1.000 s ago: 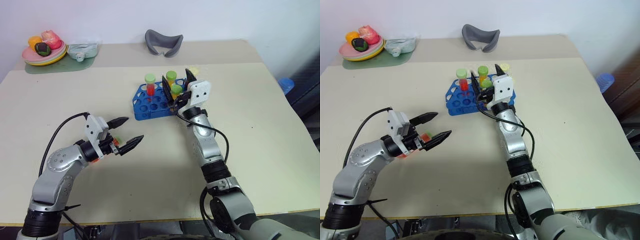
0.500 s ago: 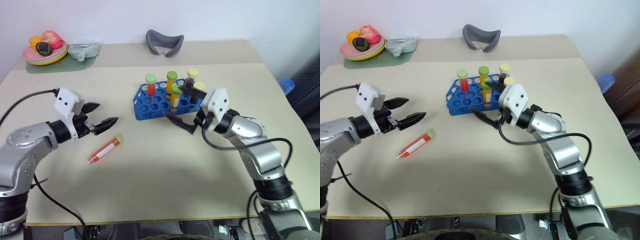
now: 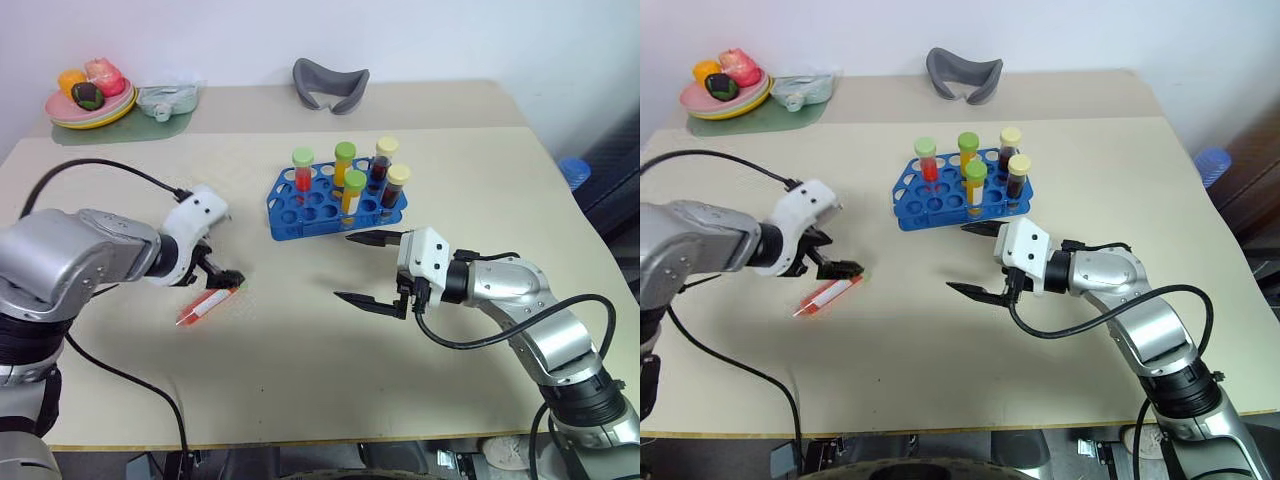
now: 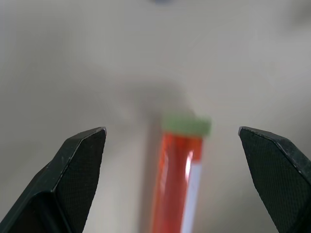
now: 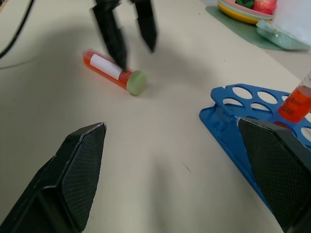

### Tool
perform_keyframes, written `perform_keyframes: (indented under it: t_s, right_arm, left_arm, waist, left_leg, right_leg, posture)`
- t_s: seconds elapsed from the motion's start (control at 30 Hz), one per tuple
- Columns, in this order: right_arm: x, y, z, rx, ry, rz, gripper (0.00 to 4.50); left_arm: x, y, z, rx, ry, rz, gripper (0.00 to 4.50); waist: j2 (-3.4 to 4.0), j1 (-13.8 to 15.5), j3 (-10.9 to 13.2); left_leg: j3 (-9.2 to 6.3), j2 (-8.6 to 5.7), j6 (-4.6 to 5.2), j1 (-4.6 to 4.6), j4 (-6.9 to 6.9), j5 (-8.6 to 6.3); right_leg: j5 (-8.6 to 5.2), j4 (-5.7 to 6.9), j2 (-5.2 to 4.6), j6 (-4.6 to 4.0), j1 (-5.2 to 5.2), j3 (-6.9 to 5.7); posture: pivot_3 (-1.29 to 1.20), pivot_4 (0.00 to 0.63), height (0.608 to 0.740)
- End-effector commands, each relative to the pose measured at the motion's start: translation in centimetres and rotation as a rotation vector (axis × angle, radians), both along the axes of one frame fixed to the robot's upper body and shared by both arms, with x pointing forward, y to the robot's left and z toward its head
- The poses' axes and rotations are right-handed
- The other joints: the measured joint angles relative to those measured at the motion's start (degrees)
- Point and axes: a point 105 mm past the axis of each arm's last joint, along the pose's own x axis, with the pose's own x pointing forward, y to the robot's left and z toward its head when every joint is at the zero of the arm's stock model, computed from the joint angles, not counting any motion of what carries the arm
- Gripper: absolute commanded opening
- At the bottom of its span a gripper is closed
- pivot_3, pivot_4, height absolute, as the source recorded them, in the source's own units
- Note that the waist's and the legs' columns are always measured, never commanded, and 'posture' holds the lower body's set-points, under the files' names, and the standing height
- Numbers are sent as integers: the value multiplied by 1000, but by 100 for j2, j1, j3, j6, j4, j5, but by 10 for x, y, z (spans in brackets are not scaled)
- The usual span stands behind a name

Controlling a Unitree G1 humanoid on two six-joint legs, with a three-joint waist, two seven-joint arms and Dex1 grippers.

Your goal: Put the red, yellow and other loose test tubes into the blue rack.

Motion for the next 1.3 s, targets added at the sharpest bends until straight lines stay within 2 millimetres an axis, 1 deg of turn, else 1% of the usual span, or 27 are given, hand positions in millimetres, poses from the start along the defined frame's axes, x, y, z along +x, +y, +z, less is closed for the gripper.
perform_keyframes:
  t_s: [0.03, 0.3, 0.47, 0.57, 0.67, 0.97, 1.07, 1.1, 1.13, 1.2, 1.3]
  right_arm:
    - [-7, 5, 10, 16, -45, 22, 4414]
    - [-8, 8, 7, 15, -47, 21, 4414]
    - [-7, 10, 6, 19, -53, 14, 4414]
    - [-7, 11, 6, 24, -54, 11, 4500]
    - [-7, 12, 5, 27, -53, 8, 4500]
    - [-6, 13, 6, 34, -57, 6, 4500]
    - [-5, 13, 6, 33, -58, 7, 4500]
    - [-5, 13, 6, 33, -58, 7, 4500]
    - [-5, 13, 6, 32, -58, 8, 4500]
    - [-5, 13, 6, 31, -59, 8, 4500]
    - [-4, 13, 6, 29, -57, 4, 4500]
  left_arm:
    - [3, 4, -1, 47, -15, -8, 4500]
    - [10, -1, -15, 68, 15, -60, 4500]
    - [16, -2, -20, 83, 19, -74, 4500]
    - [18, 0, -21, 91, 21, -73, 3725]
    - [19, 1, -20, 91, 21, -70, 2283]
    - [19, 2, -16, 84, 19, -59, 2283]
    - [20, 2, -14, 79, 12, -45, 1388]
    - [20, 3, -13, 78, 10, -42, 957]
    - [21, 4, -12, 77, 6, -30, 785]
    - [21, 5, -10, 71, 3, -15, 774]
    - [22, 7, 1, 45, -29, 9, 774]
  waist:
    - [0, 6, 0]
    - [-2, 12, 1]
    - [-1, 29, 1]
    - [-1, 33, 1]
    - [-1, 38, 1]
    - [-1, 40, 1]
    - [-1, 39, 1]
    - [-1, 39, 1]
    - [-1, 39, 1]
    - [-1, 39, 1]
    - [-2, 37, 1]
  left_leg:
    - [0, 0, 0, 0, 0, 0]
    - [1, 0, 0, -1, 1, 0]
    - [1, 0, 0, 0, 2, 0]
    - [1, -1, 0, 0, 4, 0]
    - [1, -1, 0, 0, 4, 0]
    - [1, -1, 0, 0, 5, 0]
    - [1, -1, 0, 0, 5, 0]
    - [1, -1, 0, 0, 5, 0]
    - [1, -1, 0, 0, 5, 0]
    - [1, -1, 0, 0, 5, 0]
    - [1, 0, 0, 0, 5, 0]
  right_leg:
    - [0, 1, 0, 0, 0, 0]
    - [0, 0, 0, 0, 1, -1]
    - [0, 0, 0, 0, 2, -1]
    - [0, 0, 0, 0, 3, -1]
    - [0, 0, 0, 0, 2, -1]
    - [0, 1, 0, 0, 2, -1]
    - [0, 2, 0, 0, 2, -1]
    - [0, 2, 0, 0, 2, -1]
    - [0, 2, 0, 0, 2, -1]
    - [0, 2, 0, 0, 2, -1]
    - [0, 2, 0, 0, 2, -1]
  posture:
    - [0, 150, 740]
    - [0, 150, 740]
    - [0, 150, 740]
    - [0, 150, 740]
    - [0, 150, 740]
    - [0, 150, 740]
    - [0, 150, 740]
    - [0, 150, 740]
    - [0, 150, 740]
    - [0, 150, 740]
    - [0, 150, 740]
